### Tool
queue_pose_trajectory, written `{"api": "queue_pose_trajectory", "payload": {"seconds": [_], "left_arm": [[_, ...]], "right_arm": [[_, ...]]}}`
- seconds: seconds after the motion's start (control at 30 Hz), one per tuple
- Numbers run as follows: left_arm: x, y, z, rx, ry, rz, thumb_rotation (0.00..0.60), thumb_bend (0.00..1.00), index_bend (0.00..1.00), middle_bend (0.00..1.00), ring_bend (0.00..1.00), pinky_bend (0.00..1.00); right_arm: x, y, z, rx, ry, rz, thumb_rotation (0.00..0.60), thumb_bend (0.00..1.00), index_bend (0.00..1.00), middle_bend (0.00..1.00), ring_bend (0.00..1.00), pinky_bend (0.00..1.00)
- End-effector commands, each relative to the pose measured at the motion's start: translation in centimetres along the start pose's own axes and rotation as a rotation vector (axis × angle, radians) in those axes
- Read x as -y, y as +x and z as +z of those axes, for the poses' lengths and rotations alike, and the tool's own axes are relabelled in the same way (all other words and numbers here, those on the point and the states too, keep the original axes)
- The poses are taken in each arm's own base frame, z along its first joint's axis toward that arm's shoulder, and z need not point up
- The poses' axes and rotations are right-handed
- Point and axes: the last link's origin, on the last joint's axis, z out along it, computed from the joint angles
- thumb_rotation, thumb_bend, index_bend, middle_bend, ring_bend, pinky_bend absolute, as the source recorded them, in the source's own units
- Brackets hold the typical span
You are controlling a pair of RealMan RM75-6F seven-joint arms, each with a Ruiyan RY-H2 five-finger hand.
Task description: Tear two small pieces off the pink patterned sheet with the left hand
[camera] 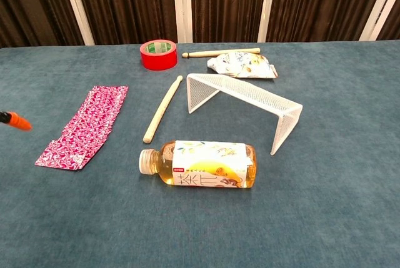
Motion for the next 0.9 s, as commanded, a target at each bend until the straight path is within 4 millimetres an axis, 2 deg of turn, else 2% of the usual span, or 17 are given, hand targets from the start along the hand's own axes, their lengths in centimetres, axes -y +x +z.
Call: {"api": "queue_pose_trajectory", "payload": {"seconds": [0.03, 0.33, 0.73, 0.9], "left_arm": [[-0.8, -0.5, 0.4, 0.041, -0.006, 0.006, 0.600, 0.84, 0.21, 0.85, 0.72, 0.61], [-1.7, -1.1, 1.6, 0.092, 0.016, 0.048, 0.600, 0.85, 0.21, 0.85, 0.73, 0.61], [-3.3, -1.1, 4.3, 0.117, 0.018, 0.071, 0.600, 0.85, 0.19, 0.85, 0.73, 0.61], [-3.7, -1.0, 4.5, 0.118, 0.011, 0.077, 0.600, 0.85, 0.19, 0.85, 0.73, 0.61]], "right_arm": [[0.0, 0.0, 0.0, 0.000, -0.001, 0.002, 0.600, 0.32, 0.04, 0.04, 0.09, 0.14], [-0.2, 0.1, 0.0, -0.003, -0.003, 0.007, 0.600, 0.32, 0.04, 0.04, 0.09, 0.14], [-0.4, 0.3, 0.0, -0.007, -0.010, 0.010, 0.600, 0.32, 0.04, 0.04, 0.09, 0.14], [-0.4, 0.2, 0.0, -0.005, -0.007, 0.010, 0.600, 0.32, 0.04, 0.04, 0.09, 0.14]]}}
